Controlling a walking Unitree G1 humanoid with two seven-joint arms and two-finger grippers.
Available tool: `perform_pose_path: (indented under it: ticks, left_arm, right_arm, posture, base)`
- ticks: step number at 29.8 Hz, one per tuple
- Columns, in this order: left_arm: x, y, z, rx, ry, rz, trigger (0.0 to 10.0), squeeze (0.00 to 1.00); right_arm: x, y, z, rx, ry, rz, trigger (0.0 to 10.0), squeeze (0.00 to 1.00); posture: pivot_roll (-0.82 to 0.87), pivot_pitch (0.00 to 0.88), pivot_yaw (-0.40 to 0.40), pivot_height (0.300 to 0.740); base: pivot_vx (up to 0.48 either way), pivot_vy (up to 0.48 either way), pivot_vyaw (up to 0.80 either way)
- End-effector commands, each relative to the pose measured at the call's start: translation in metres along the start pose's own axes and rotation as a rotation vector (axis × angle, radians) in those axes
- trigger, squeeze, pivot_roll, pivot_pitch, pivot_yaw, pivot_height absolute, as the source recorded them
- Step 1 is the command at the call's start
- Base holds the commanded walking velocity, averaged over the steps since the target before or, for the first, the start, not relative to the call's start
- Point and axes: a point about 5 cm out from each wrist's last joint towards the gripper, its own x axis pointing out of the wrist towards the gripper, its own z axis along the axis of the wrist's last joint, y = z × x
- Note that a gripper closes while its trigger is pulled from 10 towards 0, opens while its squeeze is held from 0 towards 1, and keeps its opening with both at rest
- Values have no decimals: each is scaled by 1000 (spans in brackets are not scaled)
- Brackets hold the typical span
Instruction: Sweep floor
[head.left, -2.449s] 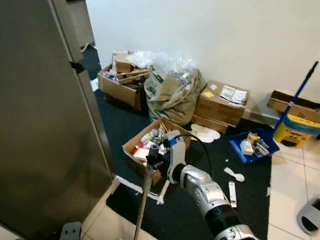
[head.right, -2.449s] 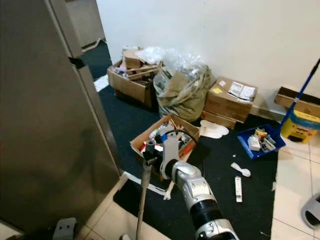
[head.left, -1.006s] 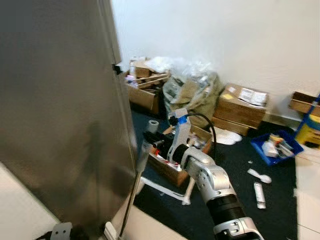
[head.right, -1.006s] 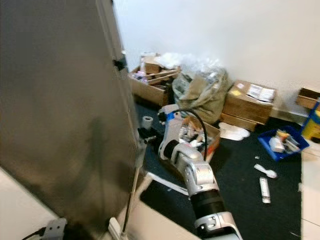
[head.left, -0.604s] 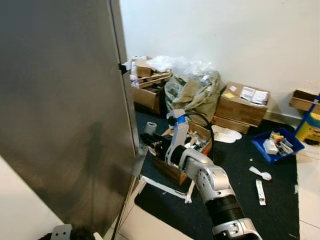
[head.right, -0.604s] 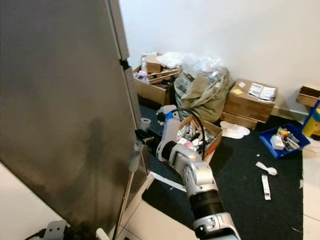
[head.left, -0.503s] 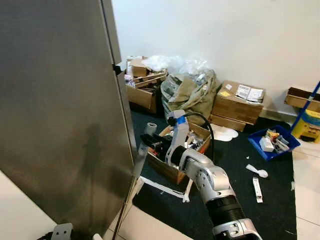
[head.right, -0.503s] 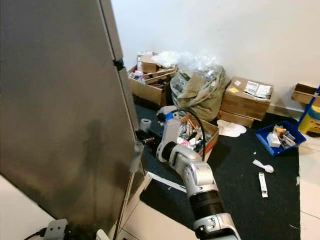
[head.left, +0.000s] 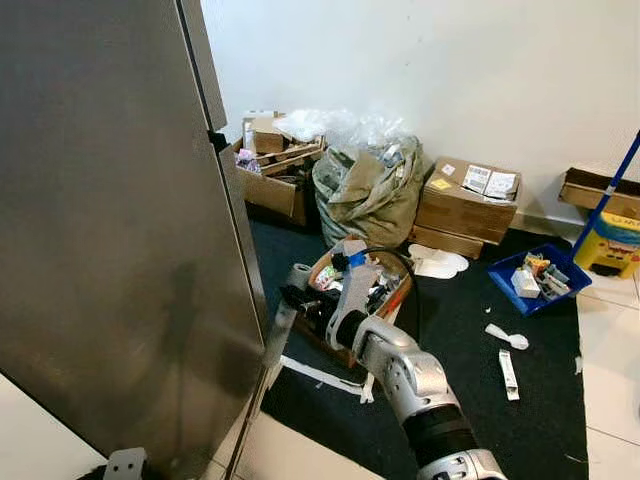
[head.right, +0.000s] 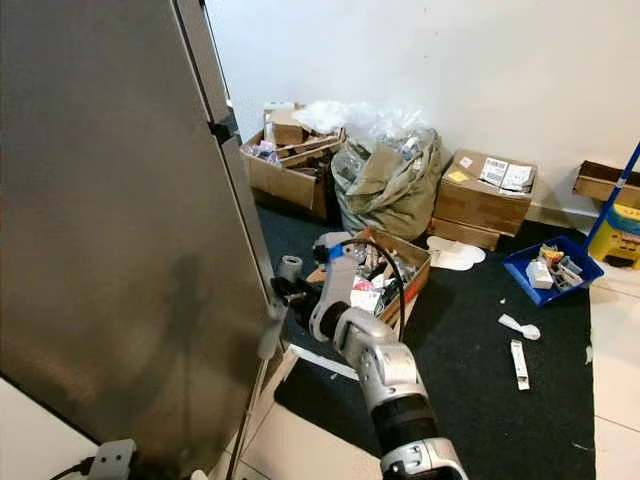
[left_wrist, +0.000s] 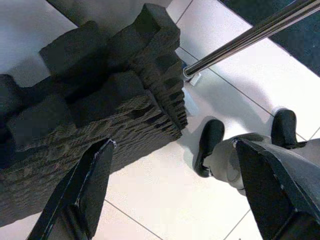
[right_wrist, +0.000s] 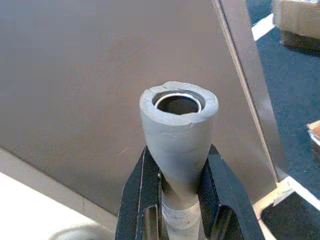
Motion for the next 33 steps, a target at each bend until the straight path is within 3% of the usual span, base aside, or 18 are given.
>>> perform_pose_path:
  ticks: [1,15,28,33]
  left_arm:
    - [-2,7,-4,27,19,11,10000,0]
    - [-8,16,-19,60,46,16,10000,0]
    - [-10,17,-23,69,49,16,10000,0]
    - [-10,17,-23,70,51,14,10000,0]
  right_arm:
    - [3,3,-17,34,34,-27,10000,0]
    - [2,-16,-42,-30,42,-364,10000,0]
    - [3,-25,-50,-110,51,-442,10000,0]
    - [-5,-42,-51,-184,90,-554,10000,0]
  posture:
    - [-15,99,65,740]
    - [47,189,79,740]
    - [66,202,82,740]
    - [65,199,81,740]
  base:
    - [0,0,0]
    - [0,0,0]
    - [0,0,0]
    - [0,0,0]
